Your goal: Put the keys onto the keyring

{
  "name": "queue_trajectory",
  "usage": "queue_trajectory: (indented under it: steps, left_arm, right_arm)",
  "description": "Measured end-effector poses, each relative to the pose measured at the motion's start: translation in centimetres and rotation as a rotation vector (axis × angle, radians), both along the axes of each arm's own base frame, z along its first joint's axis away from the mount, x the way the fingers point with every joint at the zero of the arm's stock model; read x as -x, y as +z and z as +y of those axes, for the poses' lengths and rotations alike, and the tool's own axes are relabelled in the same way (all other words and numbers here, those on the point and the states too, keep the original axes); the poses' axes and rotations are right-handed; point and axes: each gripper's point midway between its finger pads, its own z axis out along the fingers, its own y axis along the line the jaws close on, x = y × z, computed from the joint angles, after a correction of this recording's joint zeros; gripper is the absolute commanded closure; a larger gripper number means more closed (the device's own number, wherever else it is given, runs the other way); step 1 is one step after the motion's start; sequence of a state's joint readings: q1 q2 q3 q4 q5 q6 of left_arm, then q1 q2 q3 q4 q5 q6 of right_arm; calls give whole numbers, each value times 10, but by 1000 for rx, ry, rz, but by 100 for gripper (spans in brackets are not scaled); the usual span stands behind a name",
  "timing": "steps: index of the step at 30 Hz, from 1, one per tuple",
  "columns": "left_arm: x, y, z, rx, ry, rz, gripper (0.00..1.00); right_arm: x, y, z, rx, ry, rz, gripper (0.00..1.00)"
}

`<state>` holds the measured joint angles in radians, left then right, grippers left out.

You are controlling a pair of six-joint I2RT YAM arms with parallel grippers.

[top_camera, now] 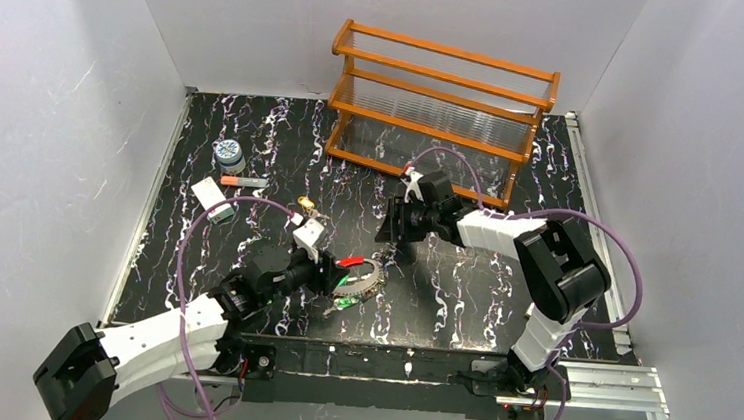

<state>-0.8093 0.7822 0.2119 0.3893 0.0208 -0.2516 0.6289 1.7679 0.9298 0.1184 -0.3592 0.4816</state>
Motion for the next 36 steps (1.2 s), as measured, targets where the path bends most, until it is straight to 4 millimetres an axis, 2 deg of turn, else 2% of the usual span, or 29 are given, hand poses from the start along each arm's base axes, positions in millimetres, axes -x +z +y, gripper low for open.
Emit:
queue_trajectory:
  steps: [4,11,17,21,25,32,36]
  left_arm:
    - [-2,-6,1,0,28,33,52]
    - [-2,-17,-2,10,49,94,52]
    - [-3,-14,-7,43,48,103,52]
    - [-3,-10,-9,64,43,105,52]
    - [-1,-10,-11,76,39,112,52]
    - [0,-8,-11,93,37,120,52]
    - [2,-9,-11,99,37,121,52]
  right_arm:
    - [10,0,-11,36,29,-18,38]
    - [60,0,-30,32,70,46,52]
    - [107,-7,-21,114,139,68,65]
    - [125,-14,-17,180,168,49,66]
    - [130,-17,-16,238,167,16,64]
    - [120,-11,-4,268,158,-55,64]
    - [120,-15,-3,280,163,-57,61]
